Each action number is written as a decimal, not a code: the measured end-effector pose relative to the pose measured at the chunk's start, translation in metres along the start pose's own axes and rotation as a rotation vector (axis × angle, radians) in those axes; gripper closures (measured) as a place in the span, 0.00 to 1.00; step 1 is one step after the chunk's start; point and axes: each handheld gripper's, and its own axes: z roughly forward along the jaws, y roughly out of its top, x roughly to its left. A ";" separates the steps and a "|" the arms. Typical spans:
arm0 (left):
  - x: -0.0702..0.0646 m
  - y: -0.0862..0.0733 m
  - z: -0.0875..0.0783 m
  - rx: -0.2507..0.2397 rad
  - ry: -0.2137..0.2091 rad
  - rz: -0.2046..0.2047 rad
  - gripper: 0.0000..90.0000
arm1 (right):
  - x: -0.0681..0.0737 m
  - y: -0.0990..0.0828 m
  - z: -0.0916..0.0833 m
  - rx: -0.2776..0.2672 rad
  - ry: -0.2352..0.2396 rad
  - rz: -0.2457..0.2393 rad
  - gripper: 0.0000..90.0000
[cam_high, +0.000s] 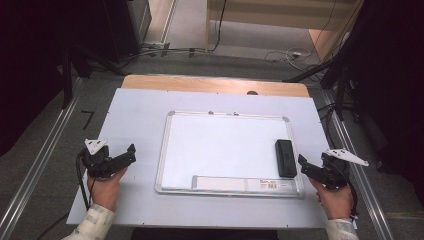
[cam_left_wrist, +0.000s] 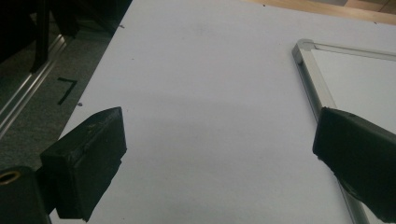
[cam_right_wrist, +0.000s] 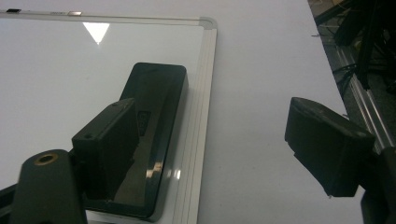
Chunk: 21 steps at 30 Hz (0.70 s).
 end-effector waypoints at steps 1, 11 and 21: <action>0.000 0.000 0.000 0.000 -0.001 0.000 0.04 | -0.001 0.000 0.000 -0.001 -0.001 0.004 0.18; 0.000 0.000 0.000 0.003 0.000 -0.001 0.04 | -0.008 -0.003 -0.003 -0.002 -0.014 0.014 0.18; 0.001 0.000 0.000 0.006 -0.002 -0.007 0.04 | -0.017 -0.007 -0.006 0.003 -0.030 0.030 0.18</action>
